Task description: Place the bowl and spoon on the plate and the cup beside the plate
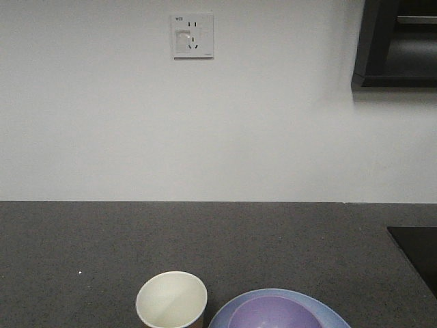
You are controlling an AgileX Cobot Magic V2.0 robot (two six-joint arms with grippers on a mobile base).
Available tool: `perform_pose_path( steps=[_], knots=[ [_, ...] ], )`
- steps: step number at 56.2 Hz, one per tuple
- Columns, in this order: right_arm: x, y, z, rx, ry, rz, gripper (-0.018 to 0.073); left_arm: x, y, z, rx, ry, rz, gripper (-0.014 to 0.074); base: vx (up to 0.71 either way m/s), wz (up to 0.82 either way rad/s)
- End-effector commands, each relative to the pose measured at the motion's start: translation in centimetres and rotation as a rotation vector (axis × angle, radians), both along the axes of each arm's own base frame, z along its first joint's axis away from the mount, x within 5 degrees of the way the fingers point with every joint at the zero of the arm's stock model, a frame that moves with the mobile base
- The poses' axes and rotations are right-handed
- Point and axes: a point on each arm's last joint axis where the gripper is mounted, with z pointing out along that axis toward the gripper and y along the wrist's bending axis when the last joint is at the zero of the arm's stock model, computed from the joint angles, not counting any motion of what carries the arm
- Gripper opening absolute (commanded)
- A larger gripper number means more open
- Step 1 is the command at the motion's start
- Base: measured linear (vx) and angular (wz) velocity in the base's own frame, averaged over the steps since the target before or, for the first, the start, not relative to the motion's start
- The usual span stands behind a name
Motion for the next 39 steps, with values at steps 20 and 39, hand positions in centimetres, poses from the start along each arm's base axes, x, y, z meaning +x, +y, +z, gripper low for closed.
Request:
perform_pose_path(
  steps=[20,39],
  knots=[
    [-0.06,0.02,0.82,-0.004,-0.11,0.0,-0.0008,-0.16,-0.04,1.59,-0.032,-0.104,-0.008,-0.0003,0.0,0.0],
    [-0.05,0.02,0.81,-0.004,-0.109,0.0,-0.0008,-0.16,-0.04,1.59,-0.032,-0.104,-0.008,-0.0003,0.0,0.0]
  ],
)
